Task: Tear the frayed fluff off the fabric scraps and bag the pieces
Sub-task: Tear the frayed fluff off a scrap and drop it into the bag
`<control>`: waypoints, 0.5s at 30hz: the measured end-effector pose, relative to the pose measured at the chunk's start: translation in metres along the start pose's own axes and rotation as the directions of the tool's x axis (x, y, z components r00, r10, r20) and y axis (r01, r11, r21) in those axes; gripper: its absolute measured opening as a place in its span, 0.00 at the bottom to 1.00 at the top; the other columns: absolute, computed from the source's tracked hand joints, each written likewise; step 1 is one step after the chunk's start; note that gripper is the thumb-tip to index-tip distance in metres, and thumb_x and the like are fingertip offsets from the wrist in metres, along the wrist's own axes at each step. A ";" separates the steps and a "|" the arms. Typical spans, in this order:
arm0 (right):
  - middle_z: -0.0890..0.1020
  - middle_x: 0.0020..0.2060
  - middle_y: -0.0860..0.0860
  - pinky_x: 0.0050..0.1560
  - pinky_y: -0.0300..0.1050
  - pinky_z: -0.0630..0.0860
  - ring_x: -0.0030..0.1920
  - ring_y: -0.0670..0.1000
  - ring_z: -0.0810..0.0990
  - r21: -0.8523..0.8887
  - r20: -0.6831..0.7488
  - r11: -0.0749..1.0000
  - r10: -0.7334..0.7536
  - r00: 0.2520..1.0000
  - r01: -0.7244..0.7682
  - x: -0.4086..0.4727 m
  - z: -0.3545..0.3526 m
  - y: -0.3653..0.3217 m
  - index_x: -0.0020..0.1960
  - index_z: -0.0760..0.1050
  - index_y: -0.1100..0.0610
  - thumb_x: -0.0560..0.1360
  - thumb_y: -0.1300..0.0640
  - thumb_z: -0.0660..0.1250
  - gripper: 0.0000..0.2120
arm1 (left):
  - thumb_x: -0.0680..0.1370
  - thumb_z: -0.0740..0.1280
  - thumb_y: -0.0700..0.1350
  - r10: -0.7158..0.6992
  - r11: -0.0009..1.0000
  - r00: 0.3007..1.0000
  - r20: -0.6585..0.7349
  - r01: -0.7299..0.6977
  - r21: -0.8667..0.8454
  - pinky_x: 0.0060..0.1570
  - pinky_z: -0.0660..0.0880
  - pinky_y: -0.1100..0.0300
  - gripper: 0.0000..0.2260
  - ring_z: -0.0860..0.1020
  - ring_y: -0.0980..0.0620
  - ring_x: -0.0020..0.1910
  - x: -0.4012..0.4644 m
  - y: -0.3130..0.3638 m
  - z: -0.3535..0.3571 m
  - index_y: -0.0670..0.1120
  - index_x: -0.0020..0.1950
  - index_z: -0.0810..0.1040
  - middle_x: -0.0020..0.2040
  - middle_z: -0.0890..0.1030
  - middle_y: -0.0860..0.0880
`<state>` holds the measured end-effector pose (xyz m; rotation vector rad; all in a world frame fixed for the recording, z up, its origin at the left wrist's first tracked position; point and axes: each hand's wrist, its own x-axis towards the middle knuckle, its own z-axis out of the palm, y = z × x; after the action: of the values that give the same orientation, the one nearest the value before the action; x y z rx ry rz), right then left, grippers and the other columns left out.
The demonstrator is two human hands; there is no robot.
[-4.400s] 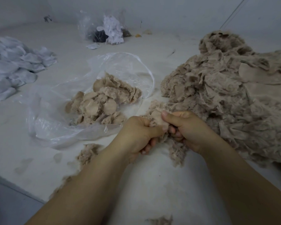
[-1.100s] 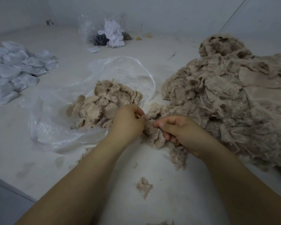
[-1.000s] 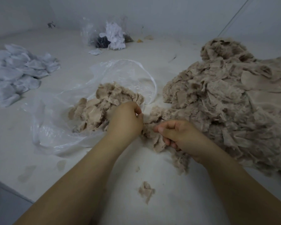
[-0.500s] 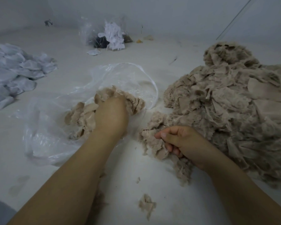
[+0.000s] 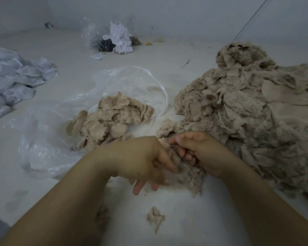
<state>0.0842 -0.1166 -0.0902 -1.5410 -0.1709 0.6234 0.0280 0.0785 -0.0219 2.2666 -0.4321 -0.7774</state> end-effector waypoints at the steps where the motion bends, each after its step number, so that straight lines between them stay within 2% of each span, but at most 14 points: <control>1: 0.76 0.27 0.48 0.21 0.35 0.62 0.23 0.43 0.67 0.002 0.000 1.000 0.000 1.000 0.000 0.000 0.000 0.000 0.50 0.82 0.58 0.82 0.59 0.61 0.11 | 0.76 0.71 0.46 0.003 1.000 0.999 -0.050 -0.003 -0.001 0.26 0.76 0.60 0.06 0.77 0.56 0.22 0.003 -0.001 0.005 0.56 0.50 0.85 0.32 0.83 0.53; 2: 0.76 0.27 0.48 0.21 0.34 0.62 0.23 0.43 0.67 0.006 -0.001 1.000 0.000 1.000 0.000 0.000 0.001 0.000 0.48 0.82 0.58 0.82 0.59 0.61 0.12 | 0.75 0.73 0.46 -0.015 0.999 0.976 -0.219 0.009 -0.031 0.24 0.73 0.64 0.02 0.74 0.59 0.21 0.009 -0.002 0.008 0.53 0.45 0.85 0.28 0.81 0.54; 3: 0.77 0.27 0.49 0.21 0.34 0.63 0.23 0.43 0.68 0.009 -0.003 1.000 -0.001 1.000 0.001 0.000 0.001 0.000 0.46 0.82 0.57 0.82 0.59 0.61 0.12 | 0.74 0.75 0.46 -0.044 0.999 0.895 -0.443 0.028 -0.044 0.23 0.69 0.66 0.04 0.71 0.61 0.19 0.017 -0.004 0.012 0.50 0.39 0.84 0.24 0.78 0.55; 4: 0.77 0.27 0.49 0.21 0.34 0.63 0.23 0.43 0.68 0.011 -0.005 1.000 -0.003 1.000 0.003 0.000 0.002 0.000 0.44 0.83 0.56 0.81 0.58 0.61 0.13 | 0.72 0.77 0.48 -0.072 0.997 0.787 -0.613 0.050 -0.052 0.22 0.65 0.68 0.08 0.70 0.62 0.19 0.024 -0.006 0.015 0.49 0.35 0.82 0.22 0.76 0.56; 5: 0.77 0.26 0.49 0.21 0.34 0.63 0.23 0.43 0.68 0.012 -0.008 1.000 -0.006 1.000 0.006 -0.001 0.003 0.000 0.42 0.84 0.54 0.81 0.58 0.61 0.15 | 0.70 0.78 0.51 -0.083 0.996 0.715 -0.694 0.064 -0.054 0.23 0.64 0.68 0.11 0.70 0.62 0.20 0.030 -0.007 0.020 0.48 0.35 0.79 0.22 0.75 0.57; 6: 0.77 0.26 0.49 0.21 0.34 0.63 0.23 0.43 0.68 0.015 -0.014 1.000 -0.010 1.000 0.011 -0.001 0.003 0.000 0.39 0.84 0.52 0.81 0.58 0.61 0.16 | 0.67 0.79 0.56 -0.092 0.995 0.691 -0.717 0.093 -0.038 0.24 0.65 0.66 0.14 0.71 0.61 0.22 0.034 -0.006 0.025 0.49 0.35 0.78 0.24 0.75 0.56; 8: 0.77 0.26 0.49 0.21 0.34 0.64 0.23 0.43 0.68 0.034 -0.020 0.999 -0.029 0.999 0.030 -0.002 0.002 0.001 0.38 0.84 0.50 0.82 0.59 0.61 0.18 | 0.64 0.78 0.60 -0.092 0.984 0.744 -0.662 0.171 0.056 0.26 0.67 0.62 0.18 0.75 0.58 0.28 0.041 -0.008 0.034 0.51 0.36 0.74 0.29 0.77 0.54; 9: 0.77 0.26 0.49 0.21 0.34 0.64 0.23 0.43 0.68 0.040 -0.018 0.998 -0.043 0.999 0.043 -0.002 0.002 0.001 0.39 0.84 0.51 0.82 0.60 0.61 0.17 | 0.66 0.77 0.57 -0.077 0.972 0.776 -0.626 0.198 0.126 0.27 0.67 0.62 0.16 0.76 0.55 0.31 0.042 -0.010 0.039 0.51 0.35 0.73 0.30 0.76 0.54; 11: 0.77 0.27 0.49 0.22 0.35 0.63 0.23 0.44 0.68 0.025 -0.010 0.997 -0.070 0.997 0.070 -0.004 0.001 0.000 0.44 0.84 0.51 0.81 0.61 0.62 0.15 | 0.71 0.74 0.47 -0.043 0.956 0.787 -0.616 0.211 0.202 0.28 0.63 0.66 0.11 0.76 0.53 0.34 0.045 -0.012 0.042 0.51 0.35 0.72 0.32 0.74 0.55; 13: 0.77 0.27 0.49 0.22 0.35 0.63 0.23 0.44 0.68 -0.017 0.002 0.996 -0.093 0.996 0.093 -0.005 0.002 0.000 0.48 0.83 0.51 0.81 0.62 0.62 0.12 | 0.73 0.71 0.41 -0.031 0.985 0.758 -0.651 0.135 0.110 0.27 0.65 0.69 0.10 0.74 0.57 0.31 0.045 -0.012 0.042 0.51 0.36 0.74 0.33 0.74 0.55; 15: 0.77 0.26 0.48 0.22 0.35 0.63 0.23 0.43 0.69 -0.052 0.015 0.993 -0.101 0.995 0.101 -0.006 0.003 -0.001 0.53 0.82 0.50 0.80 0.63 0.63 0.12 | 0.74 0.71 0.38 -0.065 0.995 0.722 -0.689 -0.005 -0.099 0.29 0.70 0.67 0.10 0.73 0.60 0.27 0.044 -0.011 0.041 0.48 0.36 0.75 0.31 0.76 0.54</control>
<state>0.0782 -0.1162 -0.0874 -1.5695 -0.2751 0.5523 0.0362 0.0437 -0.0714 2.2752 0.0076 0.0867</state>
